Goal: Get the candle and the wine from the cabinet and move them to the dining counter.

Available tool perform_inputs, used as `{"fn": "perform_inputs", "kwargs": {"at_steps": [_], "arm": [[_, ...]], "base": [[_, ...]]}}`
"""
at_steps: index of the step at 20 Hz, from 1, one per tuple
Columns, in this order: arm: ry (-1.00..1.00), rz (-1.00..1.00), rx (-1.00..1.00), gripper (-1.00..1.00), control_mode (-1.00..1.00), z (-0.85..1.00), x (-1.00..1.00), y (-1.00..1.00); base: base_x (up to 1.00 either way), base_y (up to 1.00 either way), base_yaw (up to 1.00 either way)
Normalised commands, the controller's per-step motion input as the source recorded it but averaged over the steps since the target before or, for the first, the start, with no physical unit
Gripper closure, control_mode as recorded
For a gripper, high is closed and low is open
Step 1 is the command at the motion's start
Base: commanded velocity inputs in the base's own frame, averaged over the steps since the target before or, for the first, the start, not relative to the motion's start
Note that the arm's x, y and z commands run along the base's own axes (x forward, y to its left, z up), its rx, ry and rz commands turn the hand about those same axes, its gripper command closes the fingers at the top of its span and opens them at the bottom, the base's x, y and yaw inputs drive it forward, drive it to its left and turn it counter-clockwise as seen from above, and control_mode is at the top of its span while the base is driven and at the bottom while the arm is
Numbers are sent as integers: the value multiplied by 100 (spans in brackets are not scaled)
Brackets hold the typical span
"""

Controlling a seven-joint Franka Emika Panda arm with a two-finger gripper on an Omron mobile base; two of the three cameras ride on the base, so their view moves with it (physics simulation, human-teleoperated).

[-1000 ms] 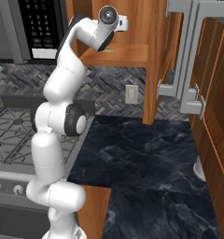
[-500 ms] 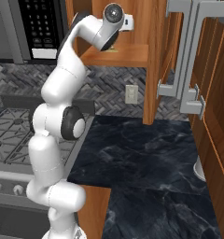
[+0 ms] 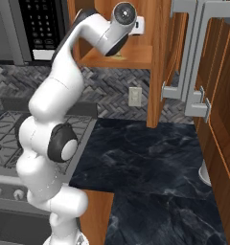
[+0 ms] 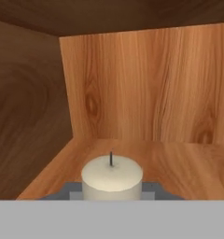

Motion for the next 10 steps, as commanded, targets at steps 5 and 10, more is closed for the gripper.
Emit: {"fn": "perform_inputs", "kwargs": {"at_steps": [5,10], "arm": [[-3,-2,0,100,-100,-1,-100,0],[-5,-5,0,100,-100,-5,-100,0]], "base": [[0,0,0],[0,0,0]]}}
